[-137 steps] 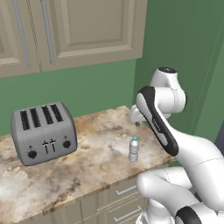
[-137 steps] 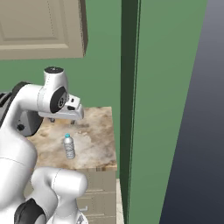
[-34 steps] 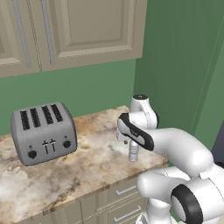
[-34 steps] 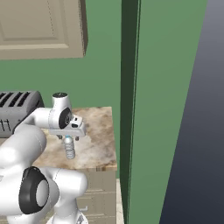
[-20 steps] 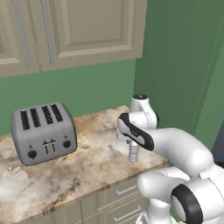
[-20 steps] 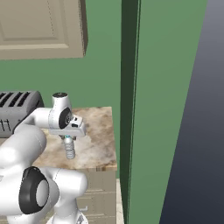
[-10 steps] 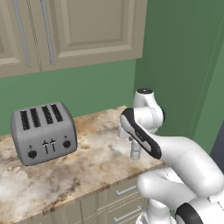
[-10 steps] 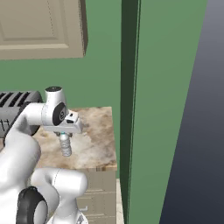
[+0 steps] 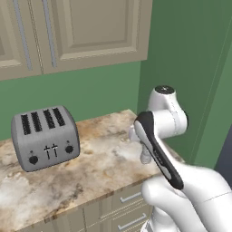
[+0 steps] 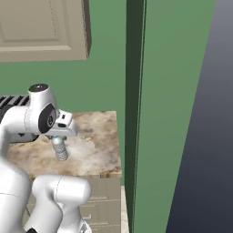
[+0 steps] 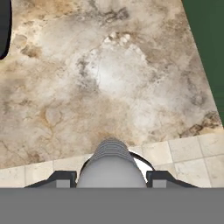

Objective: Place the drinks on the dining counter in a tight cluster.

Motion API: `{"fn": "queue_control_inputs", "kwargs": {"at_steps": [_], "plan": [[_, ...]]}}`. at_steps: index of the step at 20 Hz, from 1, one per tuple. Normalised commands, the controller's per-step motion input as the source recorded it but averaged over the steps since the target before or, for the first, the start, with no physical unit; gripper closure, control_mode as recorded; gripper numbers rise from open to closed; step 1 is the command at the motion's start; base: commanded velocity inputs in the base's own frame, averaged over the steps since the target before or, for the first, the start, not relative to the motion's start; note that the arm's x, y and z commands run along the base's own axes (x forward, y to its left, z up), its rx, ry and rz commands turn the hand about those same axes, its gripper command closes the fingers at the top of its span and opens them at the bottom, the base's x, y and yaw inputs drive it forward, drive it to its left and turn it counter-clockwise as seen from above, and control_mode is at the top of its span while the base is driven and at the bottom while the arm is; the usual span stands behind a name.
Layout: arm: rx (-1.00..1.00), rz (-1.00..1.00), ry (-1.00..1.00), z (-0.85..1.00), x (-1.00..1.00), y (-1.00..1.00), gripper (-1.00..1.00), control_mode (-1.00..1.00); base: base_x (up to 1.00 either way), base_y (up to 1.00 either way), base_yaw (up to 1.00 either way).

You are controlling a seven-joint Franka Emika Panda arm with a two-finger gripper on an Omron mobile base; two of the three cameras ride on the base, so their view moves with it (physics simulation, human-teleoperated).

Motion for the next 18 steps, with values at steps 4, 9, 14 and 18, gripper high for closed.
{"fn": "queue_control_inputs", "kwargs": {"at_steps": [4,9,14,18], "plan": [[0.0,0.0,0.0,0.71,-0.29,0.0,1.0,-1.0,0.0,0.0,0.0],[0.0,0.0,0.0,0.22,-0.15,-0.01,1.0,-1.0,0.0,0.0,0.0],[0.0,0.0,0.0,0.0,0.0,0.0,1.0,-1.0,0.0,0.0,0.0],[0.0,0.0,0.0,0.0,-0.04,0.0,1.0,1.0,-0.12,0.0,0.0]]}}
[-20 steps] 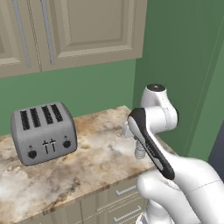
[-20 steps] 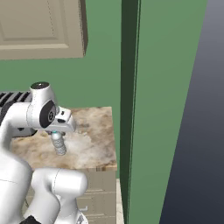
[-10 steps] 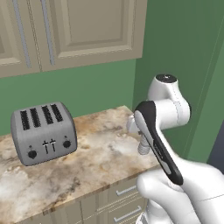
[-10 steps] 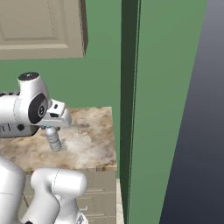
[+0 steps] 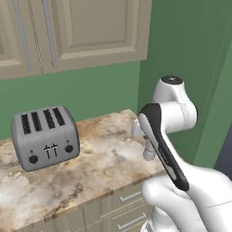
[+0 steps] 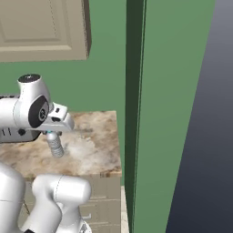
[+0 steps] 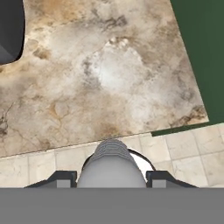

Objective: Place the drinks on the dining counter in a tight cluster.

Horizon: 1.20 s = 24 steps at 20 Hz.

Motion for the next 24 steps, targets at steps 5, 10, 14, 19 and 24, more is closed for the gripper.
{"fn": "queue_control_inputs", "kwargs": {"at_steps": [5,10,14,19,24], "plan": [[0.0,0.0,0.0,0.0,0.0,0.0,1.0,1.0,-0.98,0.0,-0.08],[0.0,0.0,0.0,0.0,0.0,0.0,1.0,1.0,-0.75,-0.17,-0.25],[0.0,0.0,0.0,0.0,0.0,0.0,1.0,1.0,0.0,0.01,-0.97],[0.0,0.0,0.0,0.0,0.0,0.0,1.0,1.0,0.0,0.0,-1.0],[0.0,0.0,0.0,0.0,0.0,0.0,1.0,1.0,0.0,0.0,-0.97]]}}
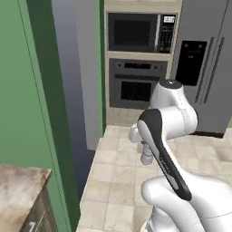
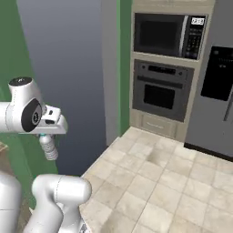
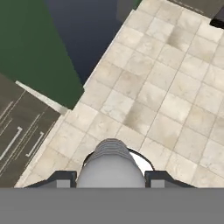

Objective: Place the drinks on the dining counter in a tight cluster.

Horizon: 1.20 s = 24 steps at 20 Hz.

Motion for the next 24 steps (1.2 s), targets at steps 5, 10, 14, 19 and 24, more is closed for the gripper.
{"fn": "queue_control_inputs", "kwargs": {"at_steps": [5,10,14,19,24], "plan": [[0.0,0.0,0.0,0.0,0.0,0.0,1.0,1.0,0.0,0.0,-0.95],[0.0,0.0,0.0,0.0,0.0,0.0,1.0,1.0,0.06,0.0,-0.86],[0.0,0.0,0.0,0.0,0.0,0.0,1.0,1.0,0.27,0.02,-0.79],[0.0,0.0,0.0,0.0,0.0,0.0,1.0,1.0,0.94,0.7,-0.4],[0.0,0.0,0.0,0.0,0.0,0.0,1.0,1.0,1.0,0.78,-0.4]]}}
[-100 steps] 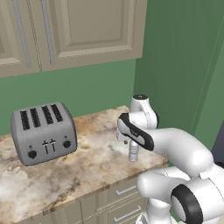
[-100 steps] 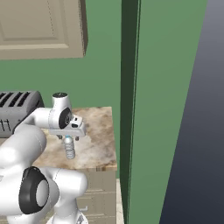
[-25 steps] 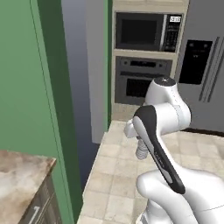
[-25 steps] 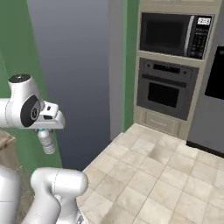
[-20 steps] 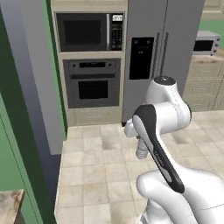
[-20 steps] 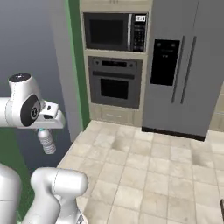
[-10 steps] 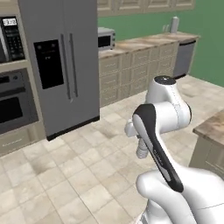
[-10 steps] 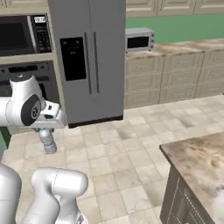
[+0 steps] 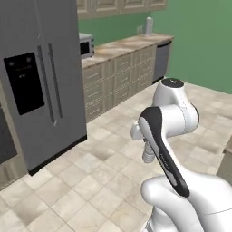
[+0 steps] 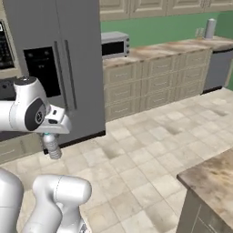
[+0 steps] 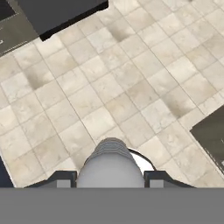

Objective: Place the drinks on the dining counter in a tight cluster.

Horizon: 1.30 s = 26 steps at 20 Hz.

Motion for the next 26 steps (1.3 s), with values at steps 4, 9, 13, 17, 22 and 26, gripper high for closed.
{"fn": "queue_control_inputs", "kwargs": {"at_steps": [4,9,13,17,22,26], "plan": [[0.0,0.0,0.0,0.0,0.0,0.0,1.0,1.0,0.74,0.53,-0.72],[0.0,0.0,0.0,0.0,0.0,0.0,1.0,1.0,0.7,0.59,-0.79],[0.0,0.0,0.0,0.0,0.0,0.0,1.0,1.0,0.94,0.8,-0.68],[0.0,0.0,0.0,0.0,0.0,0.0,1.0,1.0,1.0,1.0,-0.54],[0.0,0.0,0.0,0.0,0.0,0.0,1.0,1.0,1.0,0.93,-0.6],[0.0,0.0,0.0,0.0,0.0,0.0,1.0,1.0,1.0,0.86,-0.67]]}}
